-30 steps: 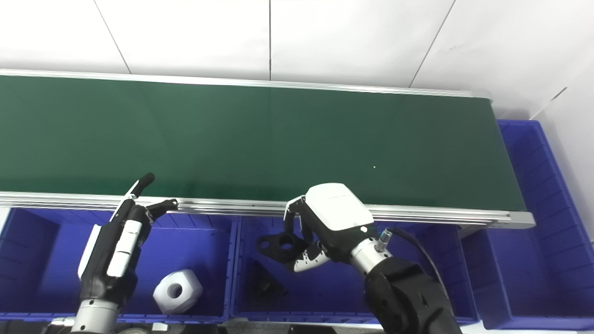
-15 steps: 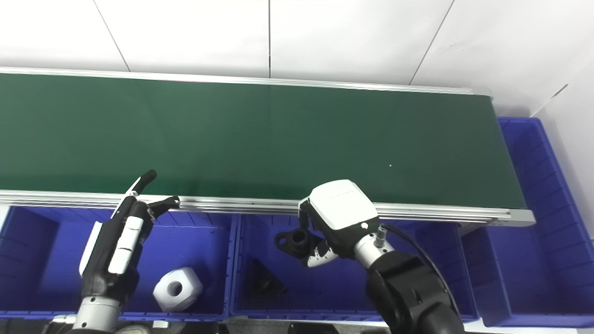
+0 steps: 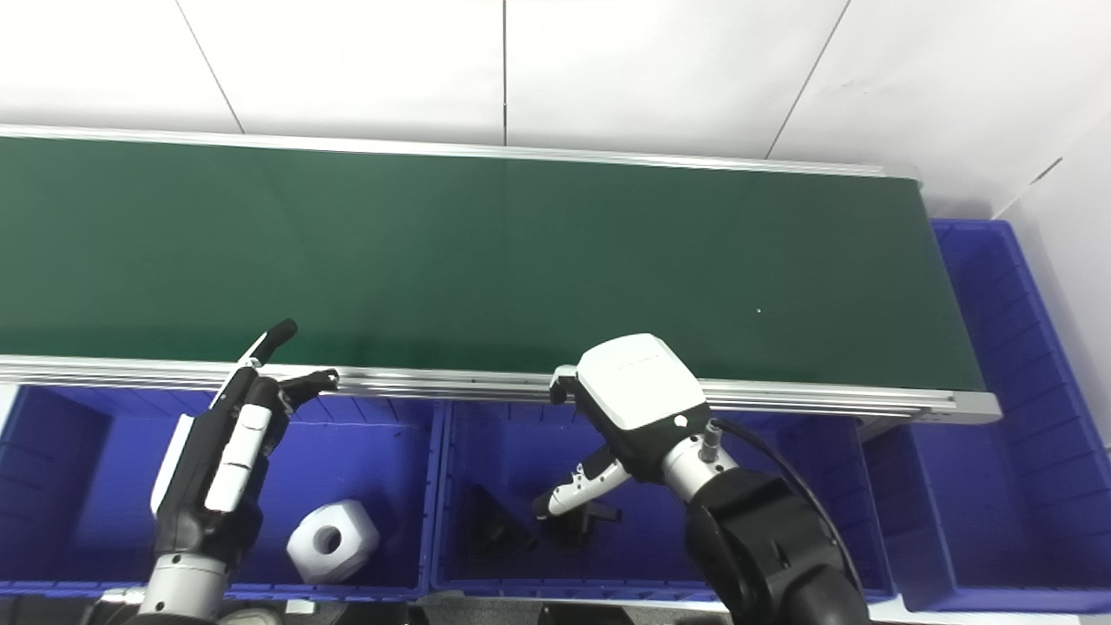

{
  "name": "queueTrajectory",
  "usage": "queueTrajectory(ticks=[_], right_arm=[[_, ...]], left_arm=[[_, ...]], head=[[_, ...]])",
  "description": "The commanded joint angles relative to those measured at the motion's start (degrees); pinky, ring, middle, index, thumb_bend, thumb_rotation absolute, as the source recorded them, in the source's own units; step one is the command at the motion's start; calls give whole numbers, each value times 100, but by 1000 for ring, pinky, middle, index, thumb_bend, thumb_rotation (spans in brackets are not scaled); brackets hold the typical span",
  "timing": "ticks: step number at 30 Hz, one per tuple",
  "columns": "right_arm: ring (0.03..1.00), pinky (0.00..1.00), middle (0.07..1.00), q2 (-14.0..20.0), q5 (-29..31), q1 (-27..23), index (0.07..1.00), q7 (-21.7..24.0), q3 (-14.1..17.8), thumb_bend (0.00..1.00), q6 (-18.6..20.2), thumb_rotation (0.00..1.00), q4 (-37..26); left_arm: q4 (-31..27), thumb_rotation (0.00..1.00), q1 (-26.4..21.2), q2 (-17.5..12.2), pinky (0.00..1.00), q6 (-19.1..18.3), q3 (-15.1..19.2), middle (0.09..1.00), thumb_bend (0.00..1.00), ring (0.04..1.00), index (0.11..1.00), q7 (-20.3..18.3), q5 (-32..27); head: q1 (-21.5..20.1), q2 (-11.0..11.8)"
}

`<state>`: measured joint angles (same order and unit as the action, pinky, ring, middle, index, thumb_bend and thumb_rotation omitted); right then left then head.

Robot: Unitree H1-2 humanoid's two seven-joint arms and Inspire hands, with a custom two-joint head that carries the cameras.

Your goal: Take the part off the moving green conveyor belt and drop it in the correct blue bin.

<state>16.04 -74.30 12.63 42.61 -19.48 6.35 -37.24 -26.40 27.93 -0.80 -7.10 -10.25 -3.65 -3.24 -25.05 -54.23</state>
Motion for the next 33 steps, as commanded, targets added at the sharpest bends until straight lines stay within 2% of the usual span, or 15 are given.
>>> queueTrajectory(ticks=[1, 5, 7, 9, 10, 11, 12, 14, 18, 19, 21, 22, 25, 29, 33], right_arm=[[517, 418, 611, -34, 65, -48, 687, -35, 50, 1000, -220, 608, -156], [500, 403, 602, -160, 271, 49, 683, -31, 126, 1000, -97, 598, -284], [470, 381, 581, -418, 634, 257, 675, -207, 252, 1000, 89, 602, -445], [449, 354, 558, -759, 1086, 542, 662, -355, 411, 1000, 317, 647, -610], [452, 353, 557, -919, 1290, 666, 663, -383, 484, 987, 423, 726, -677], [454, 352, 557, -1310, 1834, 987, 663, -508, 604, 979, 729, 767, -819], [447, 359, 557, -1660, 2370, 1306, 666, -702, 706, 900, 943, 869, -919], [465, 385, 568, -2211, 3247, 1875, 661, -1152, 851, 835, 1109, 951, -1000], [503, 407, 613, -3049, 5009, 2661, 671, -1906, 1250, 817, 1092, 998, -883], [514, 415, 619, -3192, 5411, 2758, 663, -2022, 1355, 832, 1102, 954, -844], [543, 451, 636, -3400, 6308, 2972, 668, -2345, 1608, 787, 759, 948, -561], [598, 524, 679, -3404, 6572, 3015, 693, -2487, 1708, 778, 545, 959, -384], [643, 592, 719, -3343, 7125, 2948, 712, -2941, 1985, 773, -153, 929, 196], [743, 711, 805, -3017, 7293, 2780, 770, -3293, 1989, 847, -1014, 945, 719], [823, 775, 863, -2689, 7179, 2715, 795, -3429, 1832, 853, -1706, 968, 1064]], left_arm=[[-120, 768, -1, 12, 844, 106, -13, 612, 540, 725, 894, -22, 31], [-115, 772, 27, 21, 855, 148, -30, 611, 518, 728, 897, -28, 17], [-101, 772, 53, 25, 855, 192, -41, 616, 512, 728, 898, -31, 9], [-76, 770, 84, 31, 854, 253, -58, 630, 510, 730, 900, -28, 22], [-62, 767, 94, 33, 846, 280, -64, 640, 506, 731, 901, -26, 31], [-17, 766, 92, 31, 842, 378, -84, 645, 504, 731, 901, -36, 59], [39, 760, 87, 19, 818, 501, -108, 668, 463, 738, 905, -53, 92], [170, 758, 84, -16, 790, 793, -149, 703, 442, 747, 909, -72, 183], [388, 750, 102, -25, 797, 1230, -163, 755, 503, 758, 903, -53, 283], [434, 744, 102, -16, 800, 1315, -163, 764, 519, 761, 901, -48, 286], [567, 756, 85, -14, 801, 1599, -176, 783, 547, 770, 897, -29, 395], [622, 767, 82, -6, 808, 1693, -182, 800, 576, 782, 894, -15, 443], [754, 774, 72, 26, 819, 1951, -214, 822, 593, 798, 897, -27, 449], [867, 777, 99, 76, 879, 2175, -274, 890, 663, 856, 906, -30, 452], [982, 779, 107, 38, 948, 2369, -331, 939, 694, 913, 916, -62, 422]], head=[[4, 5], [8, 32], [45, 56], [153, 109], [153, 109], [242, 153], [319, 190], [430, 254], [591, 430], [599, 444], [652, 533], [682, 600], [748, 701], [920, 831], [980, 947]])
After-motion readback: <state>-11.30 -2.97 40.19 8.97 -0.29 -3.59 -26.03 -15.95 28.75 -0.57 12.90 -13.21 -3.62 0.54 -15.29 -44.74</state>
